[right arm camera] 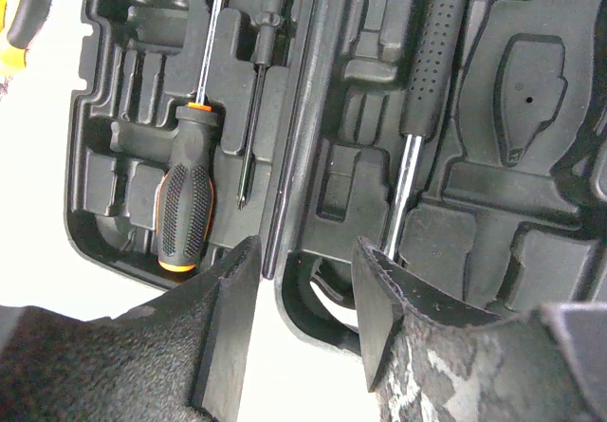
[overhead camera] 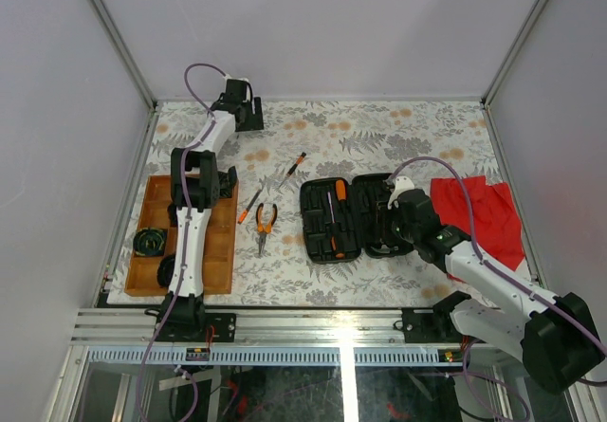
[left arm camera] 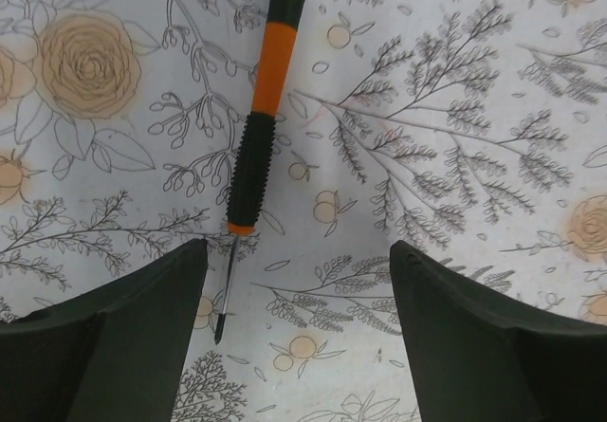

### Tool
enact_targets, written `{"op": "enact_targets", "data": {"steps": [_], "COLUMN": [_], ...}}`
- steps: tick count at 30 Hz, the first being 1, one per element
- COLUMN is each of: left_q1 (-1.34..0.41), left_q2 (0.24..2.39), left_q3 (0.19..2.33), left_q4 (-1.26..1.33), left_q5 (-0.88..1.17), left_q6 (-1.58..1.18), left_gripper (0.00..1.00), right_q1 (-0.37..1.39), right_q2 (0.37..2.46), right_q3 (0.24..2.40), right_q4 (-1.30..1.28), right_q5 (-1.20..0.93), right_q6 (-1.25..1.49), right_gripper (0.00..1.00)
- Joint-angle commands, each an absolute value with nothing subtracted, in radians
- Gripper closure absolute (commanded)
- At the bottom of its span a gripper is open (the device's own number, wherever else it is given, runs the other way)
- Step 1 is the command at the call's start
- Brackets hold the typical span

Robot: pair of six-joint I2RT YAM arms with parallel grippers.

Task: Sort the tools into containers
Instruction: Pick up the screwdriver from the center of the board.

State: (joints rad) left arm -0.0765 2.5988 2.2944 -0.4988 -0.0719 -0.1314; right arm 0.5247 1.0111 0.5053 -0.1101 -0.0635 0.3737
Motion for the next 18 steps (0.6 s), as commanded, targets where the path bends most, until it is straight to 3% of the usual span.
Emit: {"op": "enact_targets", "data": {"steps": [1, 6, 14, 18], "left_q1": [-0.056, -0.047, -0.046, -0.047], "left_q2": [2.619, 2.636, 2.656, 2.649], "left_q3": [2.335, 2.339, 2.336, 2.327], "left_q4": [-0.52, -0.52, -0.513, -0.507], "left_q5": [-0.069, -0.053, -0.023, -0.004], "left_q6": [-0.117, -0.127, -0.104, -0.098], "left_gripper": [0.23, 0.28, 0.55, 0.74], "right_q1": [0.531, 0.531, 0.531, 0.531], "right_q2": [1.015, 1.02, 1.015, 1.006], "right_q3": [0.514, 0.518, 0.519, 0.526], "right_q4": [-0.06, -0.063, -0.077, -0.091], "right_q5": [-0.057, -0.058, -0.058, -0.055], "right_q6": [0.362, 0.358, 0.344, 0.34], "right_gripper": [0.5, 0.5, 0.5, 0.5]}}
